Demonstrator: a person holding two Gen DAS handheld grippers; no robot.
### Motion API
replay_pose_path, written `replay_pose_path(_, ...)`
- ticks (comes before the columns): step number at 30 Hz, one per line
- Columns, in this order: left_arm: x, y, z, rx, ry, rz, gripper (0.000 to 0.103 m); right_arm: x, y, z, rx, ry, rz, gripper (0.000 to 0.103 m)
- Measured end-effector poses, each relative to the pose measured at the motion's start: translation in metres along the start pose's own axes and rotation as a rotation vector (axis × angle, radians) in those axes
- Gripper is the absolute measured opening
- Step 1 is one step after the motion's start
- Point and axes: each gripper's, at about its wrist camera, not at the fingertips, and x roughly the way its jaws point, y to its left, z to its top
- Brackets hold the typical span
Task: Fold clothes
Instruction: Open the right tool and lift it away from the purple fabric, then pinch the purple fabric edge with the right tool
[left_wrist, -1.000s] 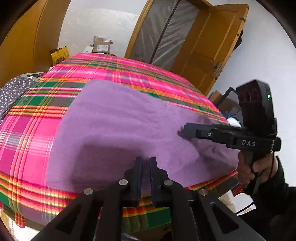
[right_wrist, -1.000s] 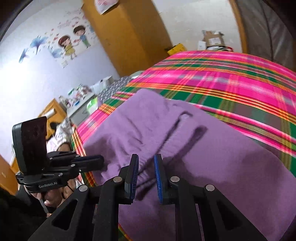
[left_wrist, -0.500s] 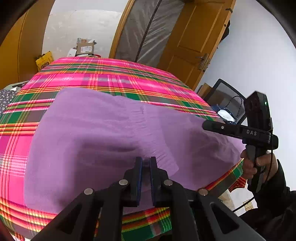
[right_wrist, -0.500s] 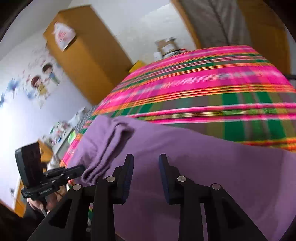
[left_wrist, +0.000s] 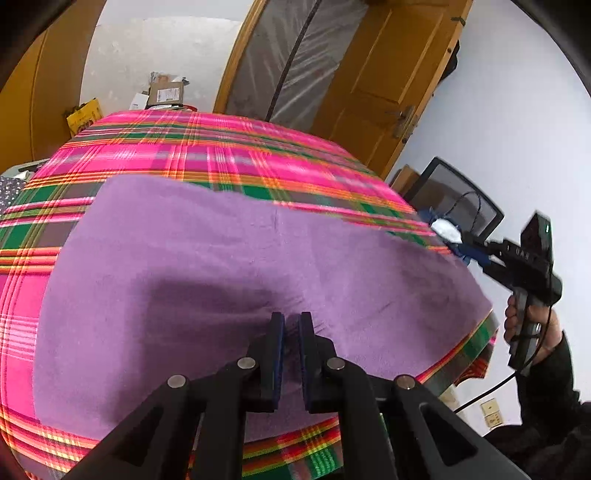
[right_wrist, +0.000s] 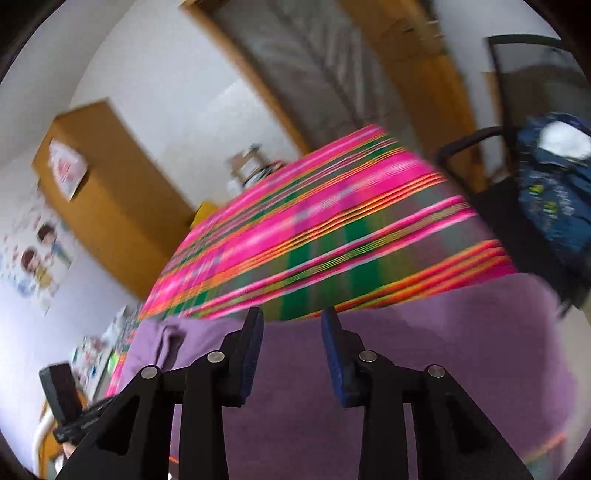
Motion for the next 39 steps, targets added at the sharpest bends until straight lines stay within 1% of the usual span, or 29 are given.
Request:
replay_pose_path(1, -0.002, -0.002, 0.002, 0.004, -0.012, -0.004, 0.007, -0.009, -0.008, 0.002, 0.024, -0.023, -0.013, 0.043)
replay_pose_path(2, -0.002, -0.003, 0.004, 0.008, -0.017, -0.009, 0.007, -0.019, -0.018, 0.003, 0.053, -0.049, -0.025, 0.050)
replay_pose_path(4, 0.001, -0.006, 0.006, 0.014, -0.017, -0.023, 0.007, -0.041, -0.042, 0.004, 0.124, -0.091, -0.053, 0.050)
replay_pose_path(8, 0.008, -0.015, 0.006, 0.030, -0.005, -0.051, 0.007, -0.068, -0.071, 0.000, 0.221, -0.129, -0.110, 0.051)
replay_pose_path(10, 0.009, -0.019, 0.005, 0.040, -0.001, -0.063, 0.007, -0.078, -0.087, -0.007, 0.272, -0.129, -0.137, 0.053)
replay_pose_path(11, 0.010, -0.022, 0.005, 0.043, 0.000, -0.068, 0.007, -0.080, -0.092, -0.010, 0.292, -0.127, -0.141, 0.056)
replay_pose_path(14, 0.011, -0.028, 0.004, 0.052, 0.005, -0.079, 0.007, -0.088, -0.117, -0.025, 0.397, -0.111, -0.137, 0.058)
replay_pose_path(21, 0.013, -0.033, 0.005, 0.067, 0.019, -0.087, 0.007, -0.104, -0.162, -0.059, 0.640, -0.095, -0.083, 0.059)
replay_pose_path(23, 0.013, -0.036, 0.006, 0.073, 0.021, -0.091, 0.007, -0.107, -0.169, -0.066, 0.687, -0.092, -0.065, 0.059)
replay_pose_path(26, 0.015, -0.039, 0.005, 0.080, 0.025, -0.093, 0.007, -0.108, -0.177, -0.076, 0.751, -0.082, -0.017, 0.059)
replay_pose_path(28, 0.016, -0.041, 0.005, 0.084, 0.030, -0.097, 0.007, -0.105, -0.183, -0.082, 0.804, -0.067, 0.032, 0.060)
replay_pose_path(33, 0.018, -0.046, 0.003, 0.093, 0.039, -0.095, 0.007, -0.092, -0.197, -0.095, 0.908, -0.031, 0.120, 0.061)
replay_pose_path(36, 0.018, -0.047, 0.003, 0.092, 0.041, -0.091, 0.007, -0.081, -0.206, -0.102, 0.972, -0.037, 0.195, 0.064)
replay_pose_path(39, 0.020, -0.047, 0.004, 0.088, 0.045, -0.088, 0.007, -0.078, -0.209, -0.102, 0.996, -0.058, 0.232, 0.064)
